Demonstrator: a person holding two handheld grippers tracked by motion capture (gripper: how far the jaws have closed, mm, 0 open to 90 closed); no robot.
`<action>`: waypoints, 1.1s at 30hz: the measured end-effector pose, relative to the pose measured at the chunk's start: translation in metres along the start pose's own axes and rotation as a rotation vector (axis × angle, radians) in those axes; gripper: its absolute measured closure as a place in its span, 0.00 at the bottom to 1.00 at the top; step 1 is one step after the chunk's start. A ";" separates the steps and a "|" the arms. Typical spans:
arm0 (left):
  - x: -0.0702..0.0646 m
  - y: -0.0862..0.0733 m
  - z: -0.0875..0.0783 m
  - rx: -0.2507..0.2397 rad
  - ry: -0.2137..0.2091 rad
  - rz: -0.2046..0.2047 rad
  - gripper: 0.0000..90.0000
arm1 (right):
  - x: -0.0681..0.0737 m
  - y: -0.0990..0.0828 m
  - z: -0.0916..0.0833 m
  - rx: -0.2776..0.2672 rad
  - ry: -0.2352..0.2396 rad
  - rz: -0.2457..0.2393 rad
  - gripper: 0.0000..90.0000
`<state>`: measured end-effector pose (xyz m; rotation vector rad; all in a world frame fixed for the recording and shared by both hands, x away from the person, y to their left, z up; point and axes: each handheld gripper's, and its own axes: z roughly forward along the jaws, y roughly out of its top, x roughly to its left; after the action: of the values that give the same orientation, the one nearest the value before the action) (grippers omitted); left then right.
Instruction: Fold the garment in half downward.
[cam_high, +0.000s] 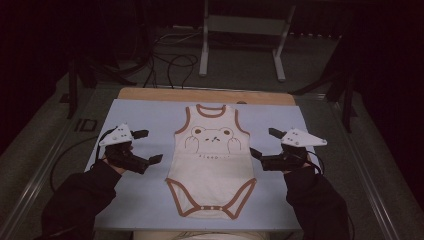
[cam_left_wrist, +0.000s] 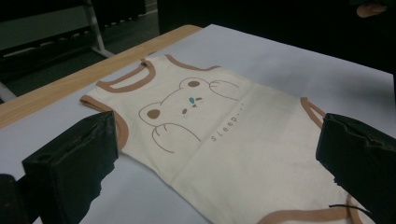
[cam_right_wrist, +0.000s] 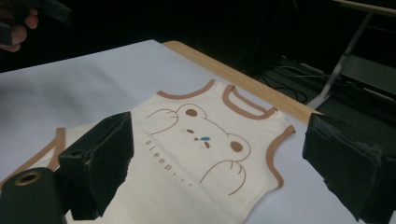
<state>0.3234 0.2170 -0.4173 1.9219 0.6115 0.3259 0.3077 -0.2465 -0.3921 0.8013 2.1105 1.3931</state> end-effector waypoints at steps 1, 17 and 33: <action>0.001 0.001 0.002 0.002 -0.002 -0.002 0.00 | -0.001 0.001 0.003 0.004 -0.001 0.004 0.10; 0.023 0.004 0.028 0.019 0.012 -0.026 0.00 | -0.027 -0.009 0.042 0.078 -0.013 0.040 0.10; 0.038 -0.002 0.067 0.085 0.009 -0.078 0.00 | -0.048 -0.032 0.079 0.145 -0.054 0.083 0.13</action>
<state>0.3869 0.1873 -0.4484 1.9731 0.7142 0.2632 0.3883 -0.2384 -0.4466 0.9826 2.1781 1.2554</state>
